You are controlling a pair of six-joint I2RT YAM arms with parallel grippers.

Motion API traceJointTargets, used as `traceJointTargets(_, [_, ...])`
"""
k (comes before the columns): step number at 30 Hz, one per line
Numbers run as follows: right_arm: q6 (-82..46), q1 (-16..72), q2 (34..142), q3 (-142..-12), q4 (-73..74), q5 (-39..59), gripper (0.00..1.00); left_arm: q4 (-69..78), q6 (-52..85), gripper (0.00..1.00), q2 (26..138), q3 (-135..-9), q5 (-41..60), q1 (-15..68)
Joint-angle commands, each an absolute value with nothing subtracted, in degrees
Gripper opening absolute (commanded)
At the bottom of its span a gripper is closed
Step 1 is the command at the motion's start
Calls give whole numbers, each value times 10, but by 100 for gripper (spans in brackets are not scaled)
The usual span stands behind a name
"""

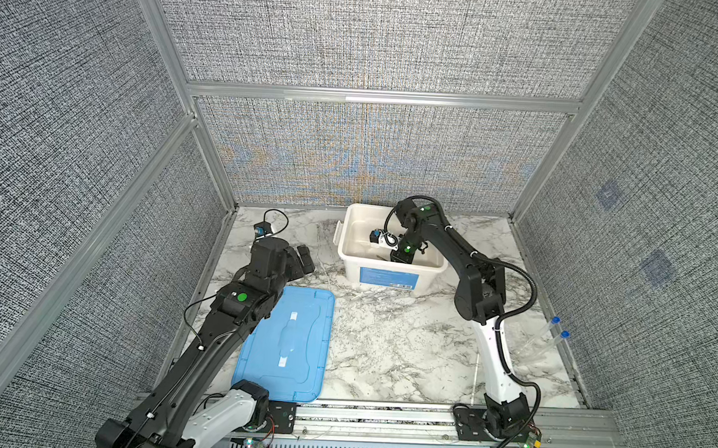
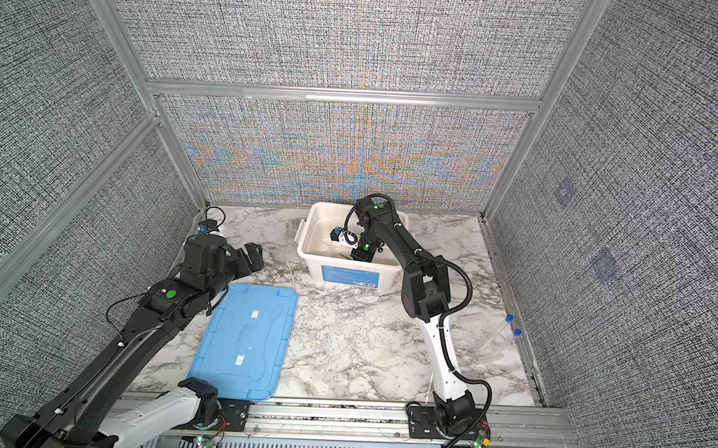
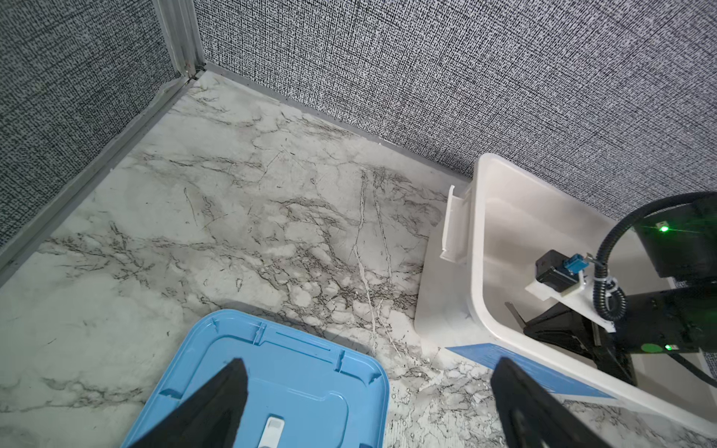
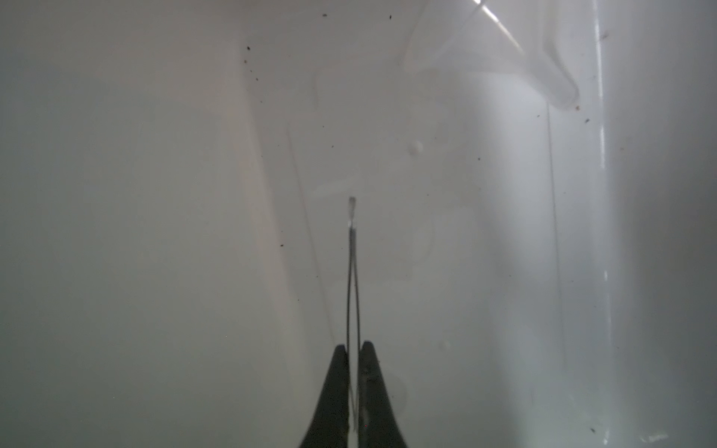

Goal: Organize the chemistry lab equipment
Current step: 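Lower the rod into the white bin and open the right gripper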

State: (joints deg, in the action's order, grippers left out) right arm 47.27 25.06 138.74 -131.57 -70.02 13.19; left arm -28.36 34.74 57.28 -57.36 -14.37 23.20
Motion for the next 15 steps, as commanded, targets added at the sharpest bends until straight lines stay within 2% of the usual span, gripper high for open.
traceJointTargets(1, [510, 251, 1401, -1327, -709, 114, 1, -276, 352, 99, 566, -566, -144, 232])
traceJointTargets(9, [516, 255, 1419, -1341, -703, 119, 6, -269, 343, 99, 576, -571, -139, 231])
traceJointTargets(13, [512, 261, 1415, -1335, -706, 105, 20, -284, 341, 99, 581, -585, -137, 231])
traceJointTargets(15, [513, 261, 1405, -1326, -701, 105, 22, -280, 343, 99, 575, -576, -143, 231])
